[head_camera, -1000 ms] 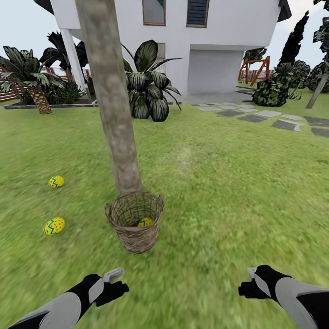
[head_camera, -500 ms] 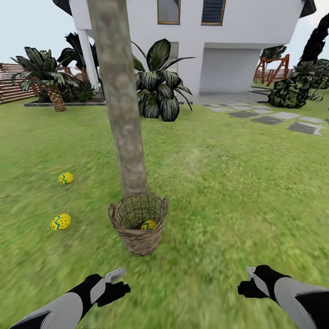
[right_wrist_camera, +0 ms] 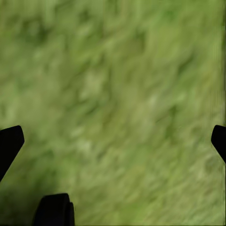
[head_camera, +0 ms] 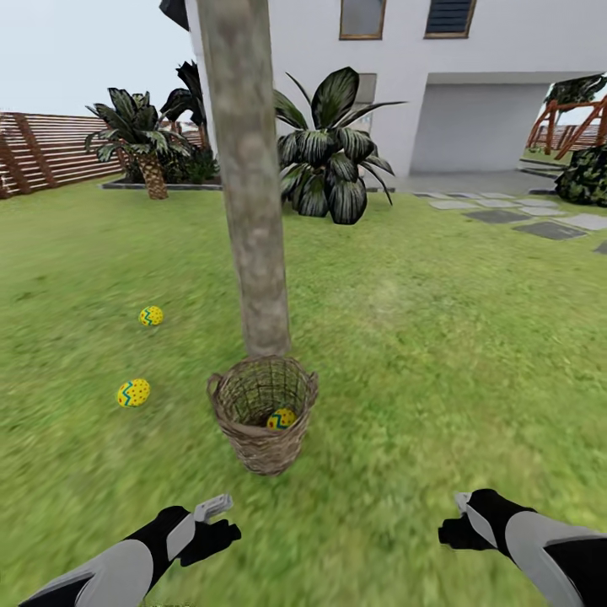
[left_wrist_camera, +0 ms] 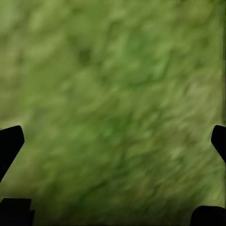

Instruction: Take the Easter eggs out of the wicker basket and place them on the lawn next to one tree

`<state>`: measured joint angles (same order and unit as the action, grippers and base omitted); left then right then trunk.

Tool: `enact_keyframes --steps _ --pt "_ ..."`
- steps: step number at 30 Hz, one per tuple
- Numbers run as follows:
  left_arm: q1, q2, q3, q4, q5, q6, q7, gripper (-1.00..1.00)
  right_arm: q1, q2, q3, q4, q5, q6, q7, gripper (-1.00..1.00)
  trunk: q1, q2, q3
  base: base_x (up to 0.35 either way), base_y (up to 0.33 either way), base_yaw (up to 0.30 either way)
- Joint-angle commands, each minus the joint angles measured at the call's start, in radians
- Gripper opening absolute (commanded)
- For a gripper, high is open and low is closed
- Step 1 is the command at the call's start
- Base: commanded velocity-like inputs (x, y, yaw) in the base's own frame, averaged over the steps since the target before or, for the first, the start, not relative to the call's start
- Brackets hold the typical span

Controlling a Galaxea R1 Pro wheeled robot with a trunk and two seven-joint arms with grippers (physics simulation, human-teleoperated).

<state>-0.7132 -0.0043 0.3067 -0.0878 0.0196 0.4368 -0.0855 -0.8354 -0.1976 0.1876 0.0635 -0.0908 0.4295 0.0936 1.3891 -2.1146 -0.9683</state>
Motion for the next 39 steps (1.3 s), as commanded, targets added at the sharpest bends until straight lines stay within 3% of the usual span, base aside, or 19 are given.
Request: enact_keyframes --steps 1,39 --pt "0.0 -0.001 0.002 -0.002 0.002 0.007 0.0 1.0 -0.001 0.0 0.009 0.001 -0.009 0.002 0.005 1.0 0.0 0.0 -0.001 0.104 -0.286 0.283" --pt "0.0 -0.002 0.002 -0.003 0.002 0.007 0.0 1.0 -0.001 0.0 0.009 0.001 -0.01 0.002 0.005 1.0 0.0 0.0 -0.017 0.109 -0.286 0.283"
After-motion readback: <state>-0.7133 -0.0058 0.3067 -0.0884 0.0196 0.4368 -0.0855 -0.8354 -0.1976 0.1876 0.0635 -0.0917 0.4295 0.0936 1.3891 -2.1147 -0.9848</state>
